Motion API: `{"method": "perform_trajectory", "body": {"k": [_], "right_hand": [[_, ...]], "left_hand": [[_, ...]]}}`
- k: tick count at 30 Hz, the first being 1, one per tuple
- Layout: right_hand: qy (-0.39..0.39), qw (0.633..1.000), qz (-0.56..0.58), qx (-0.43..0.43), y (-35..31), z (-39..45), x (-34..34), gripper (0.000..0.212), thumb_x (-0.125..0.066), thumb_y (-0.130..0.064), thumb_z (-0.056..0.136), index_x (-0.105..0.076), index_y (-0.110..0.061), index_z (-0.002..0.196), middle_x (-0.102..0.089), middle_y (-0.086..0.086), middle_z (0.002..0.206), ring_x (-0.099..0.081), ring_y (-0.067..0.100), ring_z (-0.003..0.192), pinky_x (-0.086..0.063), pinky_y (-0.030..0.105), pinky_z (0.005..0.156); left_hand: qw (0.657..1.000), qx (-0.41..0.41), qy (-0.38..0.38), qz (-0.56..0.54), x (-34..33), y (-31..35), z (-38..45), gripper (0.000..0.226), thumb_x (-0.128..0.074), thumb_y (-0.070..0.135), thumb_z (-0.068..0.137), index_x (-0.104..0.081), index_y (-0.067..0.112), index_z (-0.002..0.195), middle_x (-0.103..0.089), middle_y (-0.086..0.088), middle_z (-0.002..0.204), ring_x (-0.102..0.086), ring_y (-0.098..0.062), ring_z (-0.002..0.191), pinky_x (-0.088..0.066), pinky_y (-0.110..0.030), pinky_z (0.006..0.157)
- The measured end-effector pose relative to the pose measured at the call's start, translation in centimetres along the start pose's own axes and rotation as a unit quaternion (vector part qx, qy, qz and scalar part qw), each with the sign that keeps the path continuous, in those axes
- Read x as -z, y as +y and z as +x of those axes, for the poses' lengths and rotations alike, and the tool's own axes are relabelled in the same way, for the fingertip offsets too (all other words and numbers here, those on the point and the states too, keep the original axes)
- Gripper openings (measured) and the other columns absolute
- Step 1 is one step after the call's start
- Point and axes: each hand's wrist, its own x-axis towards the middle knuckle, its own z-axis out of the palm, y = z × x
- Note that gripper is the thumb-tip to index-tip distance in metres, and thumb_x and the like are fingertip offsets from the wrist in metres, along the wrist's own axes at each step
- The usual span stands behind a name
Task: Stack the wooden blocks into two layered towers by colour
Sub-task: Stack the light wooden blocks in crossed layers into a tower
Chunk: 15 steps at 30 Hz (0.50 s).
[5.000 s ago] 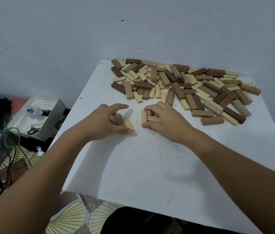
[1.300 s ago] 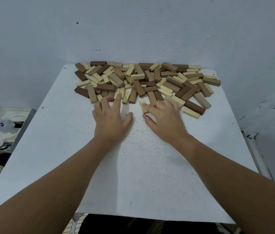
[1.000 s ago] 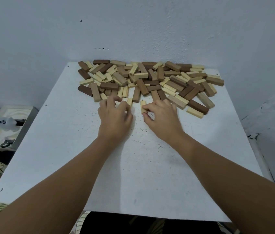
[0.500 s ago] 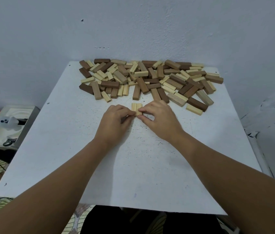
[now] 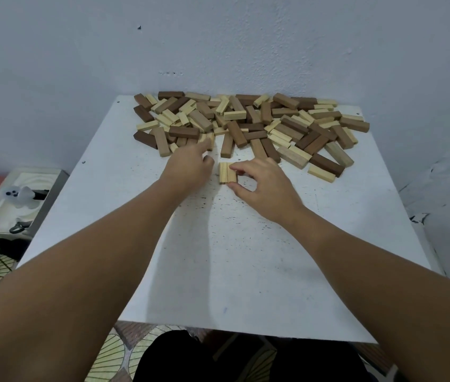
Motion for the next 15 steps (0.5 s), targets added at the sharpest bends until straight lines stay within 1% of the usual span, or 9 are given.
{"method": "perform_trajectory", "body": {"k": [1, 2, 4, 5, 6, 8, 10, 12, 15], "right_hand": [[-0.001, 1.0, 0.002, -0.003, 0.0, 0.0, 0.0, 0.04, -0.071, -0.044, 0.094, -0.069, -0.028, 0.13, -0.067, -0.012, 0.107, -0.048, 0.007, 0.103, -0.04, 0.023, 0.09], [-0.002, 1.0, 0.003, -0.005, 0.0, 0.0, 0.0, 0.041, -0.07, -0.044, 0.094, -0.068, -0.028, 0.131, -0.066, -0.012, 0.108, -0.047, 0.006, 0.104, -0.039, 0.023, 0.09], [-0.004, 1.0, 0.002, -0.006, 0.0, 0.0, 0.0, 0.042, -0.07, -0.045, 0.094, -0.067, -0.028, 0.132, -0.066, -0.012, 0.108, -0.046, 0.005, 0.103, -0.038, 0.023, 0.09], [-0.005, 1.0, 0.002, -0.008, -0.1, 0.0, 0.0, 0.042, -0.07, -0.045, 0.094, -0.067, -0.028, 0.133, -0.065, -0.013, 0.107, -0.046, 0.004, 0.102, -0.037, 0.023, 0.089], [-0.007, 1.0, 0.003, -0.01, -0.1, 0.0, 0.0, 0.043, -0.071, -0.045, 0.094, -0.066, -0.028, 0.133, -0.064, -0.014, 0.106, -0.045, 0.004, 0.101, -0.037, 0.023, 0.089], [-0.01, 1.0, 0.007, -0.014, -0.1, 0.0, 0.1, 0.045, -0.071, -0.045, 0.094, -0.065, -0.028, 0.135, -0.062, -0.016, 0.105, -0.044, 0.003, 0.1, -0.036, 0.022, 0.088], [-0.011, 1.0, 0.008, -0.018, -0.1, 0.0, 0.1, 0.046, -0.071, -0.045, 0.094, -0.064, -0.028, 0.136, -0.062, -0.016, 0.106, -0.044, 0.003, 0.1, -0.036, 0.022, 0.087], [-0.013, 1.0, 0.01, -0.022, -0.1, 0.0, 0.1, 0.047, -0.071, -0.045, 0.094, -0.063, -0.028, 0.136, -0.063, -0.016, 0.107, -0.045, 0.003, 0.1, -0.037, 0.023, 0.086], [-0.013, 1.0, 0.011, -0.026, -0.2, 0.0, 0.1, 0.047, -0.071, -0.045, 0.093, -0.063, -0.029, 0.136, -0.062, -0.018, 0.106, -0.045, 0.003, 0.1, -0.038, 0.023, 0.085]], "left_hand": [[1.0, 0.001, -0.009, 0.007, 0.1, 0.0, 0.1, 0.052, -0.041, 0.02, 0.105, -0.044, 0.026, 0.157, -0.064, -0.015, 0.133, -0.061, -0.026, 0.106, -0.044, -0.03, 0.079], [1.0, 0.0, -0.011, 0.012, 0.1, -0.1, 0.0, 0.05, -0.04, 0.019, 0.105, -0.048, 0.025, 0.154, -0.066, -0.015, 0.129, -0.06, -0.024, 0.098, -0.042, -0.029, 0.075], [1.0, -0.008, -0.001, 0.012, 0.0, -0.5, -0.2, 0.046, -0.041, 0.018, 0.106, -0.055, 0.023, 0.149, -0.07, -0.014, 0.114, -0.056, -0.021, 0.082, -0.039, -0.029, 0.066], [1.0, -0.014, 0.007, 0.006, 0.0, -0.7, -0.5, 0.044, -0.042, 0.016, 0.105, -0.058, 0.022, 0.146, -0.07, -0.013, 0.107, -0.054, -0.02, 0.076, -0.036, -0.029, 0.063], [1.0, -0.024, 0.016, -0.003, -0.1, -1.0, -0.9, 0.042, -0.043, 0.015, 0.105, -0.062, 0.021, 0.142, -0.068, -0.012, 0.104, -0.053, -0.019, 0.074, -0.035, -0.028, 0.063], [0.998, -0.04, 0.034, -0.019, -0.4, -1.6, -1.7, 0.037, -0.049, 0.012, 0.103, -0.07, 0.02, 0.133, -0.064, -0.008, 0.102, -0.056, -0.022, 0.083, -0.037, -0.027, 0.071], [0.998, -0.039, 0.044, -0.024, -0.6, -2.0, -2.6, 0.033, -0.054, 0.013, 0.103, -0.073, 0.023, 0.128, -0.06, -0.008, 0.105, -0.058, -0.022, 0.093, -0.038, -0.026, 0.079], [0.998, -0.032, 0.046, -0.024, -0.6, -2.2, -3.4, 0.031, -0.058, 0.016, 0.103, -0.073, 0.025, 0.129, -0.057, -0.007, 0.11, -0.057, -0.017, 0.093, -0.038, -0.023, 0.083], [0.998, -0.041, 0.043, -0.028, -0.8, -2.3, -4.3, 0.028, -0.062, 0.017, 0.102, -0.075, 0.026, 0.125, -0.056, -0.006, 0.112, -0.058, -0.017, 0.094, -0.041, -0.024, 0.086]]}}
